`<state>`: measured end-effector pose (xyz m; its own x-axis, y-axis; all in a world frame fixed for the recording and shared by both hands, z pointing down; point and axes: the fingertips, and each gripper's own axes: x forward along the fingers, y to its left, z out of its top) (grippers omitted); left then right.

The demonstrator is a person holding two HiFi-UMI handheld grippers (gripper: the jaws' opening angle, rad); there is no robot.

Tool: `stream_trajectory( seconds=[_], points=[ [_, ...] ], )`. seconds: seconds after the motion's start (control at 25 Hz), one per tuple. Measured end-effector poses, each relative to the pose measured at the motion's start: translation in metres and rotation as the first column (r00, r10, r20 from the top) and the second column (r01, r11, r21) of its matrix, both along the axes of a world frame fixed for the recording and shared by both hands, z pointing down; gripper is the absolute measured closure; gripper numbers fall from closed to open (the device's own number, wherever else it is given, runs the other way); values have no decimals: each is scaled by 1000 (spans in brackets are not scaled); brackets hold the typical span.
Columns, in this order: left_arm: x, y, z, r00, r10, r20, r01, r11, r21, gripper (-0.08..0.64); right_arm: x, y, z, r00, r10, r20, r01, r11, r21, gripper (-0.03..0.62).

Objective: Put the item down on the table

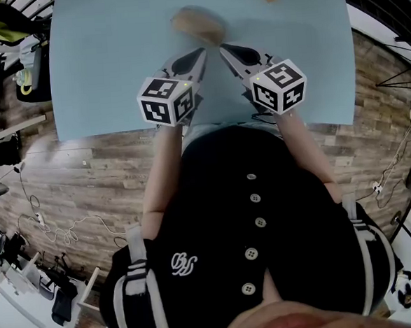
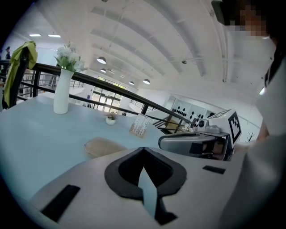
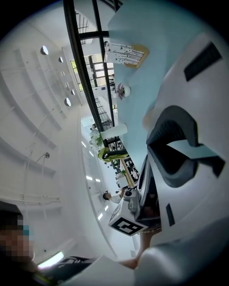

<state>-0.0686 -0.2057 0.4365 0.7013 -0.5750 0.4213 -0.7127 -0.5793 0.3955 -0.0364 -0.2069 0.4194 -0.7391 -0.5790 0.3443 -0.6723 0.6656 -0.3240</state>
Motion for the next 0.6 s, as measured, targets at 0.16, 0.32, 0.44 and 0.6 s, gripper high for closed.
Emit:
stream_trajectory(
  seconds=[0.16,0.32,0.44,0.6],
  points=[
    [0,0,1,1000,3,1,-3,1000,-4,551,0,-1,0,1000,0,0,0,1000,0,581],
    [1,0,2,1000,11,4,-11,1000,-3,551,0,0,2,1000,-7,-3,7,1000,-1,581],
    [2,-1,3,1000,16,5,-15,1000,-7,551,-1,-1,3,1000,-10,-4,10,1000,-4,581],
    [4,-1,4,1000,24,4,-24,1000,-18,551,-1,0,5,1000,-17,11,18,1000,-22,581]
  ],
)
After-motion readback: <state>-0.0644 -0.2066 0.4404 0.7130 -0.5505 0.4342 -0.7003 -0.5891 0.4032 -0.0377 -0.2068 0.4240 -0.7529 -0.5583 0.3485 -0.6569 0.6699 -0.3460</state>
